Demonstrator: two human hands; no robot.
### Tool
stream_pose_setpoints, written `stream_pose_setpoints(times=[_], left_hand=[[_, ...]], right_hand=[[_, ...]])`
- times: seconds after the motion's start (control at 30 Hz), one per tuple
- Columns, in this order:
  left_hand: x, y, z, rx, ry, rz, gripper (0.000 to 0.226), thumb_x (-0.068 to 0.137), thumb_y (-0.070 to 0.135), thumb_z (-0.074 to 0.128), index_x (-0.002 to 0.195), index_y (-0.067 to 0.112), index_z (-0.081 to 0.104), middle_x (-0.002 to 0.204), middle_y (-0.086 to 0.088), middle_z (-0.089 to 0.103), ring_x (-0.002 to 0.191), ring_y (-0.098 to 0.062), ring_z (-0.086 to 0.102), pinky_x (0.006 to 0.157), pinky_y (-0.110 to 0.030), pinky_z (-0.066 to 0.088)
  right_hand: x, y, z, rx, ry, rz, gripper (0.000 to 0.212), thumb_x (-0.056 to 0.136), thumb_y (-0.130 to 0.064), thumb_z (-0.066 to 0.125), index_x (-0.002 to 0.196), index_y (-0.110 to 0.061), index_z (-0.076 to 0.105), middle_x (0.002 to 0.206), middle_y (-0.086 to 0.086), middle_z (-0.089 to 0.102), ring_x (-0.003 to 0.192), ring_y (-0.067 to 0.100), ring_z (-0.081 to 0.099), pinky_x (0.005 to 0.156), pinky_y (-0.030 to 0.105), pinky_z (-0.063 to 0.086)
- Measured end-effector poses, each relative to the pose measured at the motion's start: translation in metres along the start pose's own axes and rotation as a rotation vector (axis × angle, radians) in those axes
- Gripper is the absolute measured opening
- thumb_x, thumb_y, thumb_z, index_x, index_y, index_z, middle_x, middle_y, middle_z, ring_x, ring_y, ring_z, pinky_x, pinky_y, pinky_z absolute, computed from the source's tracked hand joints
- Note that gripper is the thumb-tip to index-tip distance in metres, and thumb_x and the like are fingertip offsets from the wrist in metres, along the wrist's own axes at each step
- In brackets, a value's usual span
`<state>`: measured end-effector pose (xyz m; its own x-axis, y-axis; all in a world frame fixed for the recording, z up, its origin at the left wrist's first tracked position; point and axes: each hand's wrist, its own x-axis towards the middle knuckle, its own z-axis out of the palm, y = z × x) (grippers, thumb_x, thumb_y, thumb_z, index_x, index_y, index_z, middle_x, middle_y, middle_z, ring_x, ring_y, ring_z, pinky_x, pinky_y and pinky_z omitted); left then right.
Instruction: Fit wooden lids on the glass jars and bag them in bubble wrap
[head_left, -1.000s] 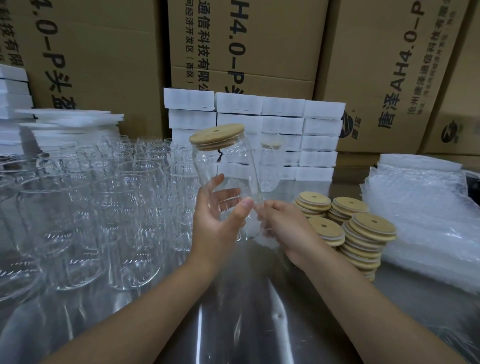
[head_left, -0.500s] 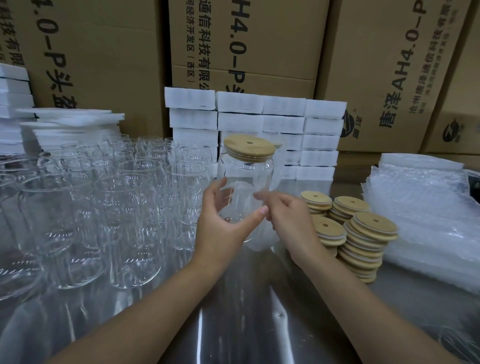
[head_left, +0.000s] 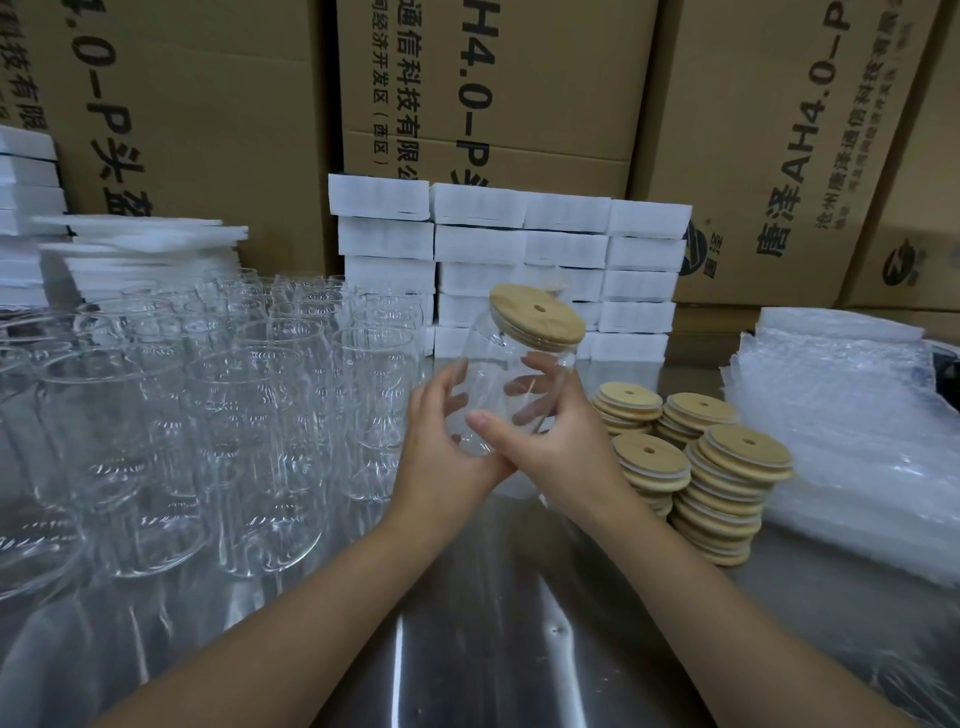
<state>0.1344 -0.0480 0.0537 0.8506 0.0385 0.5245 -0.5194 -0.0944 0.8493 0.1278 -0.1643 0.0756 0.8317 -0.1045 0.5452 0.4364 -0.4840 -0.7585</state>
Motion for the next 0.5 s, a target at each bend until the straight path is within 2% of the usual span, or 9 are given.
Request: stream_pose_setpoints(times=[0.1, 0.27, 0.4, 0.5], left_hand=[[0.0024, 0.0018, -0.0021, 0.043, -0.046, 0.014, 0.091, 0.068, 0.014, 0.085, 0.146, 0.024, 0.038, 0.135, 0.012, 0.034, 0.128, -0.001, 0.039, 0.104, -0.031, 0.044], [0.0034, 0.0045, -0.0027, 0.056, -0.081, 0.027, 0.09, 0.068, 0.015, 0.086, 0.145, 0.024, 0.04, 0.133, 0.014, 0.031, 0.131, -0.005, 0.039, 0.108, -0.025, 0.038], [0.0031, 0.0051, -0.0024, 0.048, -0.079, 0.042, 0.093, 0.061, 0.026, 0.085, 0.143, 0.028, 0.041, 0.134, 0.015, 0.033, 0.132, -0.006, 0.038, 0.106, -0.021, 0.035], [0.0029, 0.0046, -0.0022, 0.044, -0.098, 0.039, 0.099, 0.054, 0.037, 0.079, 0.143, 0.031, 0.038, 0.141, 0.011, 0.033, 0.133, -0.003, 0.037, 0.107, -0.024, 0.036]], right_hand=[[0.0011, -0.0017, -0.0018, 0.01, 0.072, -0.006, 0.084, 0.044, -0.074, 0.065, 0.115, -0.034, 0.047, 0.098, -0.019, 0.059, 0.086, 0.001, 0.058, 0.076, 0.028, 0.05], [-0.0028, -0.006, -0.0024, 0.016, 0.144, -0.027, 0.074, 0.048, -0.065, 0.07, 0.109, -0.032, 0.046, 0.097, -0.019, 0.056, 0.089, 0.0, 0.056, 0.079, 0.031, 0.05], [-0.0042, -0.0097, -0.0041, 0.034, 0.159, -0.051, 0.068, 0.053, -0.056, 0.073, 0.108, -0.028, 0.046, 0.1, -0.014, 0.056, 0.092, 0.005, 0.057, 0.083, 0.038, 0.052], [-0.0047, -0.0099, -0.0055, 0.071, 0.177, -0.075, 0.069, 0.052, -0.06, 0.072, 0.108, -0.029, 0.045, 0.101, -0.012, 0.056, 0.093, 0.004, 0.057, 0.081, 0.035, 0.052]])
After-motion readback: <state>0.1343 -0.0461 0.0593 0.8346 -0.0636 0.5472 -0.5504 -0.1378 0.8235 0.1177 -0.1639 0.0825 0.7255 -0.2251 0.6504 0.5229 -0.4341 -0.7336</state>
